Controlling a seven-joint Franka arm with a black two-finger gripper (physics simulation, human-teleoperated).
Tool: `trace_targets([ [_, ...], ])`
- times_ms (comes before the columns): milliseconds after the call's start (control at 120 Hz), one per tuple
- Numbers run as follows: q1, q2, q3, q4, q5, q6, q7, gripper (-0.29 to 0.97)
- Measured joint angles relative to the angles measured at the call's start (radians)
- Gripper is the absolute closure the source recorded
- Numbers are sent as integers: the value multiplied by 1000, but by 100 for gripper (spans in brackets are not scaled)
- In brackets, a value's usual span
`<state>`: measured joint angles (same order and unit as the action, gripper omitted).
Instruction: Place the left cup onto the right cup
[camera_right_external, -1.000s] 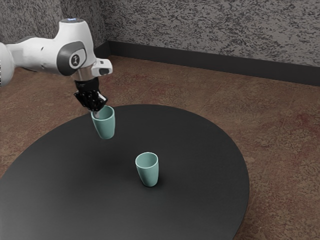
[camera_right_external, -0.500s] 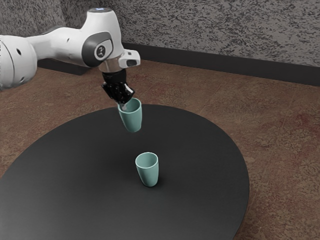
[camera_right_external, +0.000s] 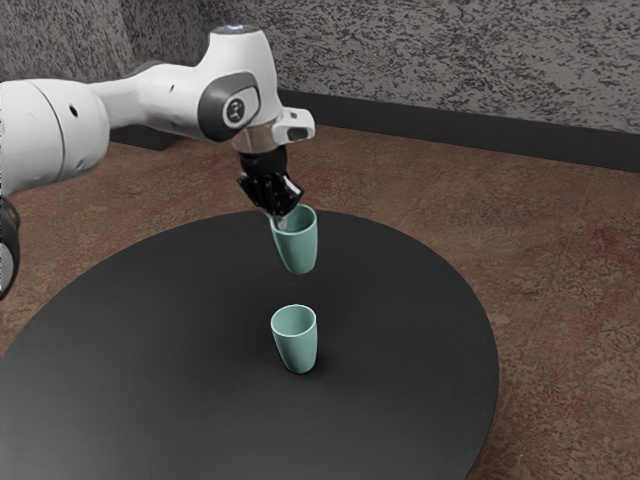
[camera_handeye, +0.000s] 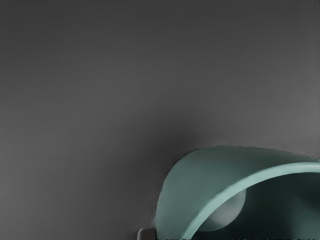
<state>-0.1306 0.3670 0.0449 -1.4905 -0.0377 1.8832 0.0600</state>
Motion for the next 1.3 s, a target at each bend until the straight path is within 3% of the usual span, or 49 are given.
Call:
trace_targets([
  [400,-2,19,-15,16,-8,-1,-16,79],
  [867,-57,-168,28,-236,-12,11,-46,79],
  [1300,-69,-185,39,-250,-26,11,-94,79],
])
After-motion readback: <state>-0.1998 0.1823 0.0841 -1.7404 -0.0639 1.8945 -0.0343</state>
